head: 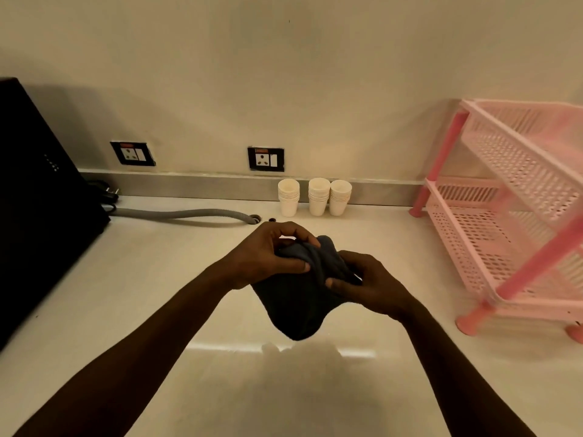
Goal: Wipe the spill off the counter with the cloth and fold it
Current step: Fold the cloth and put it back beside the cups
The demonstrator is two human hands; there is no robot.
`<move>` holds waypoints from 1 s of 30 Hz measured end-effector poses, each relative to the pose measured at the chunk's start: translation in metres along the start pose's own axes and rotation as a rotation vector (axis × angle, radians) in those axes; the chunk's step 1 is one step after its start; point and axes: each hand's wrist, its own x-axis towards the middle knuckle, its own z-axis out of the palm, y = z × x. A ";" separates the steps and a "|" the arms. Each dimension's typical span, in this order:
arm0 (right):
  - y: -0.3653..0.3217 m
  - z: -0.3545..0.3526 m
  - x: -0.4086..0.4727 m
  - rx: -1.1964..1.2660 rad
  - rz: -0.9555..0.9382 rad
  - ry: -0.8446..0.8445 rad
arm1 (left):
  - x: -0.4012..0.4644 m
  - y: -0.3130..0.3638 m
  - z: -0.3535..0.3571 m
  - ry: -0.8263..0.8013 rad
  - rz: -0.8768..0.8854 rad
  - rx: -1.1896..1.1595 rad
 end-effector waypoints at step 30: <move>0.054 -0.027 0.064 0.651 0.504 0.309 | 0.069 -0.068 -0.019 0.365 -0.613 -0.494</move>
